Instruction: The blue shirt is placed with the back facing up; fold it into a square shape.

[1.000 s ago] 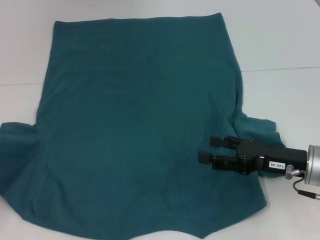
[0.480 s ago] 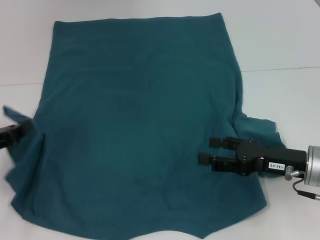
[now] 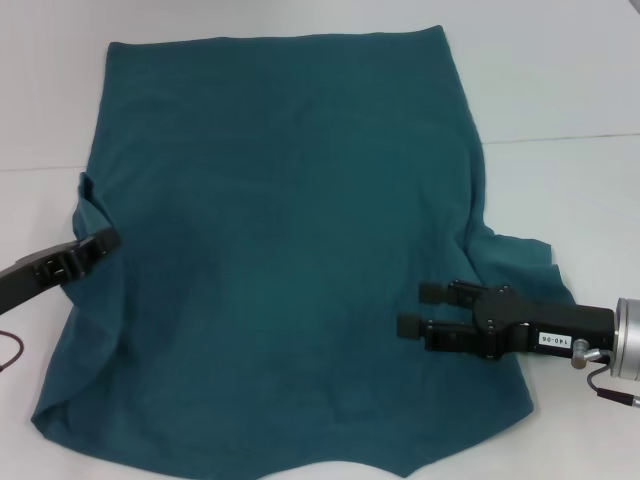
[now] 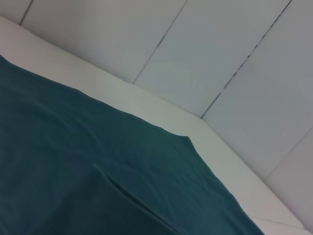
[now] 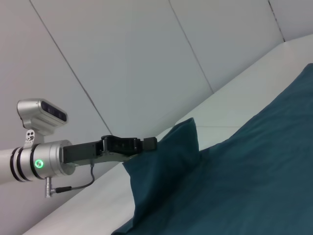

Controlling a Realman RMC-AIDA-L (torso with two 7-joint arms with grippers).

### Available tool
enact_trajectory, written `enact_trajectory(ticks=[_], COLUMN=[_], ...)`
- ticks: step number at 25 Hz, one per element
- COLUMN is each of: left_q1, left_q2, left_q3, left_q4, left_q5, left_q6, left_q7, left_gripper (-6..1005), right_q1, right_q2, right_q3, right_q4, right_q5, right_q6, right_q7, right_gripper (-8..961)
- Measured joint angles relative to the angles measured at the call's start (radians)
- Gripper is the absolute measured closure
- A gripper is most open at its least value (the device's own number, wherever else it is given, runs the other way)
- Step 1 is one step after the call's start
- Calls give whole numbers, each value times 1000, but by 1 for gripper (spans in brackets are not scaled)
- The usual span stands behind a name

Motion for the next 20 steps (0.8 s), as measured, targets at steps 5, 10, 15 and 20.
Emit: enact_trajectory(ticks=[5,10,15,20], left_q1=[-8,-13,-26,-36], left_q2=[0,0,-1,0], left_q3=[11,35,48,57], left_q4=[-7,-10,-26,-73], left_q5=[-20,-42,-54,-56], left_q6=[9,18,19,10], left_q7=[-6,-10,-10,9], left_gripper=[964,960,957,954], right_q1=[-2,-3,-3,-3], right_q2=[0,0,0,0], right_q3=[0,-1,-2,-1], right_q4=[0,1,1,2], right_q5=[0,0,0,0], right_q6=[-1,0,0,1], right_q7=[-1,-4,-4,-4], right_gripper=[57,57,57,57])
